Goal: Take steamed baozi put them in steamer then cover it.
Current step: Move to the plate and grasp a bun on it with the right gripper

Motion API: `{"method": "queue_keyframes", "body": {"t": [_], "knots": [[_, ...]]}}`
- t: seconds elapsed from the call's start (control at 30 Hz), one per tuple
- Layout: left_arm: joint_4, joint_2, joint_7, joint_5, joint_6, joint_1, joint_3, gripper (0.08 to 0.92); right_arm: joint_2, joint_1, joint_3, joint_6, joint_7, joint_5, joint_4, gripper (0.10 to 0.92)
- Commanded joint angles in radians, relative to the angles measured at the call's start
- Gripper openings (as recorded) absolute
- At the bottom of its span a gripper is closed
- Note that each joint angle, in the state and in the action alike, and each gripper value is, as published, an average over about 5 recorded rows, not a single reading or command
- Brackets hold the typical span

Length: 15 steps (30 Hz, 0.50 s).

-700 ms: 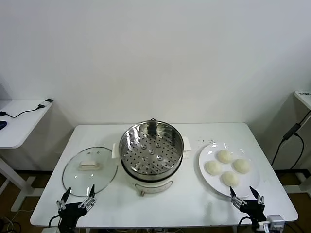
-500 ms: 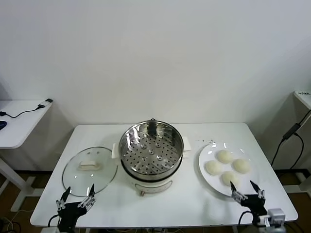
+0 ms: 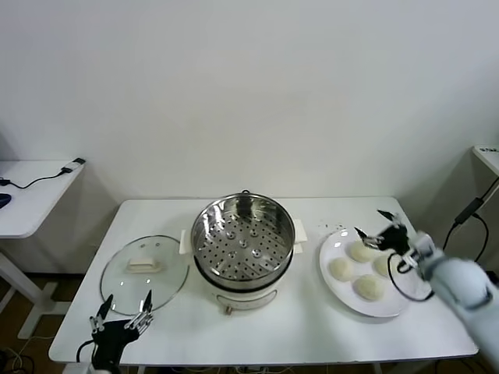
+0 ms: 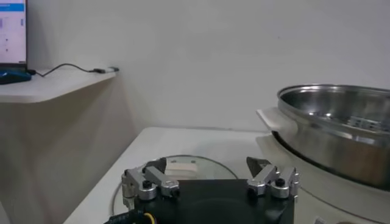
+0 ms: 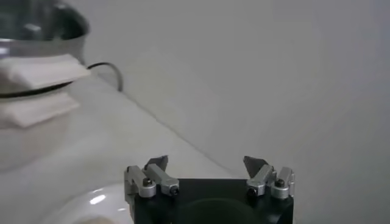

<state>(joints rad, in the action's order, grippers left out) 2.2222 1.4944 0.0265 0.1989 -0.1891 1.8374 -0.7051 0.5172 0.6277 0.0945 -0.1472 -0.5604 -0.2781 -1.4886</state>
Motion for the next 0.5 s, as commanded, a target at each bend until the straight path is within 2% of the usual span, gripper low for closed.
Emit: {"method": "queue_keyframes", "body": {"t": [0.03, 0.27, 0.5], "knots": [[-0.003, 0.002, -0.001, 0.0, -0.002, -0.003, 0.001, 0.823, -0.121, -0.962, 0.852, 0.226, -0.609, 0.141, 0.339, 0.823], [-0.009, 0.006, -0.005, -0.008, -0.008, -0.008, 0.007, 0.823, 0.022, -1.201, 1.165, 0.265, -0.673, 0.171, 0.514, 0.823], [-0.013, 0.007, -0.006, -0.009, -0.008, -0.011, 0.007, 0.823, 0.123, -1.137, 1.205, 0.17, -0.625, 0.143, 0.547, 0.823]]}}
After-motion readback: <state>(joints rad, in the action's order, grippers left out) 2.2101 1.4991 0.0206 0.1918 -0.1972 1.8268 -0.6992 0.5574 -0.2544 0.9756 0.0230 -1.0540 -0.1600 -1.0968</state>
